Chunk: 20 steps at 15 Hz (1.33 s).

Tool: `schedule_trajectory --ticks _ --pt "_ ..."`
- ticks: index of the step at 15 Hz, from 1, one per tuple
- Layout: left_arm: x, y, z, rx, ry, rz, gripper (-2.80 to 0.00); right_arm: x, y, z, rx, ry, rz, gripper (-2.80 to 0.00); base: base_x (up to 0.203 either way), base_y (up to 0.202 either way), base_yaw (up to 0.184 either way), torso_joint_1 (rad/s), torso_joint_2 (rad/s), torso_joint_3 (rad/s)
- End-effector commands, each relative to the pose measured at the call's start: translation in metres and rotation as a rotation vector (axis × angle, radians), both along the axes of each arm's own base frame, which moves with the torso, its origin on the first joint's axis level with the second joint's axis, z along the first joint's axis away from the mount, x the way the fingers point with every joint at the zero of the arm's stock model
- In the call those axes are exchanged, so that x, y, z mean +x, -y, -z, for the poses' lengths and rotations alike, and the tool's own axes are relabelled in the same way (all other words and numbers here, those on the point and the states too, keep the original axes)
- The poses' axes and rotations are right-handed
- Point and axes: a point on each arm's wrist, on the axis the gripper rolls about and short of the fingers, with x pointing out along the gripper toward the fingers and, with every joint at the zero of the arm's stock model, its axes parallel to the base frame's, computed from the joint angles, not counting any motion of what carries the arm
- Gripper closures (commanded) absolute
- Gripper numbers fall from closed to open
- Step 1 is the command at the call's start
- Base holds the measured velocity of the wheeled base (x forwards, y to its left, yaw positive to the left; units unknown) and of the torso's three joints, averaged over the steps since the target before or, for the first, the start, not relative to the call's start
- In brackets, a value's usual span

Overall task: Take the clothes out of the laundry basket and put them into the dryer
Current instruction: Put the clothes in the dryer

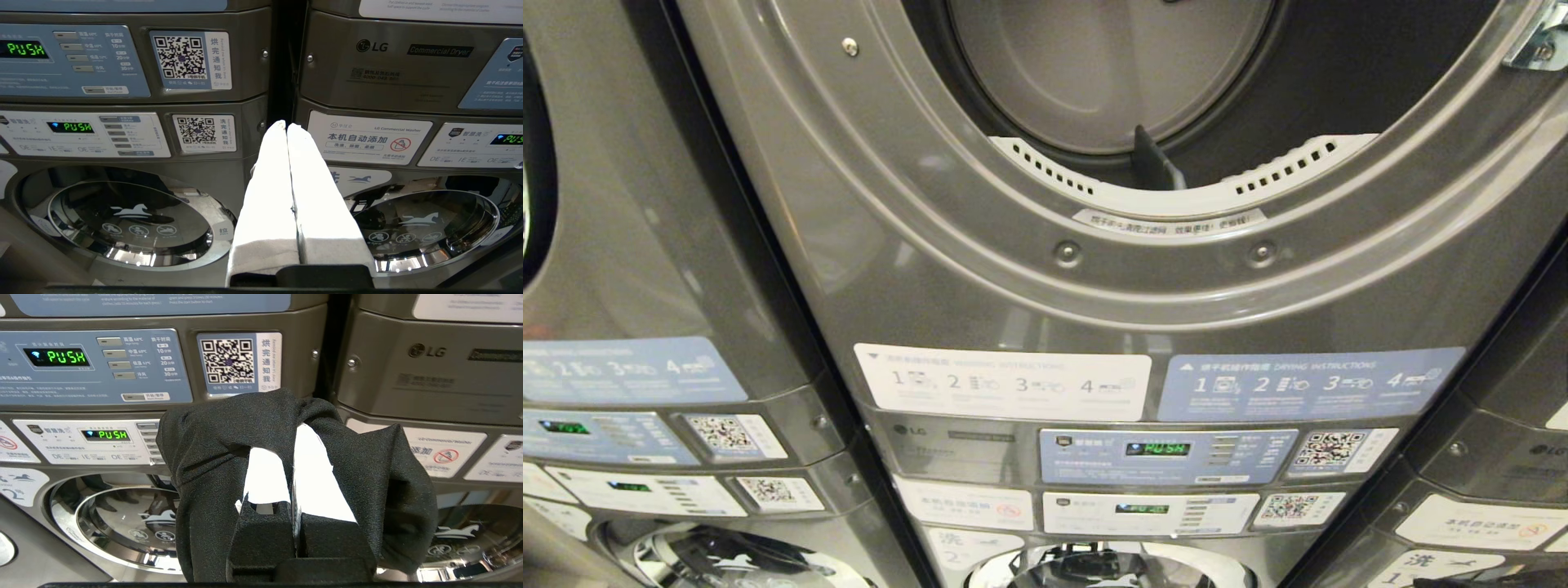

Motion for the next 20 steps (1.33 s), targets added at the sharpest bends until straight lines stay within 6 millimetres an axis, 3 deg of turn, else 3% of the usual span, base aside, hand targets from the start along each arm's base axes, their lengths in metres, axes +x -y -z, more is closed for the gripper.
schedule_trajectory --ticks 1,14,20 --pt "0.0 0.0 0.0 0.0 0.0 0.0 0.0 -0.0001 0.0 0.0 0.0 0.001 0.0 0.0 0.0 0.0 0.0 0.0 0.0 0.0" --pt "0.0001 0.0 0.0004 0.0 -0.001 0.0 0.0 -0.0001 0.0 0.0 0.0 0.001 0.0 0.0 0.0 0.167 -0.001 0.003 0.0 0.003" --pt "0.0001 0.0 0.0004 0.0 -0.001 0.0 0.0 -0.0001 0.0 0.0 0.0 0.001 0.0 0.0 0.0 0.017 -0.001 0.0 0.0 0.0"
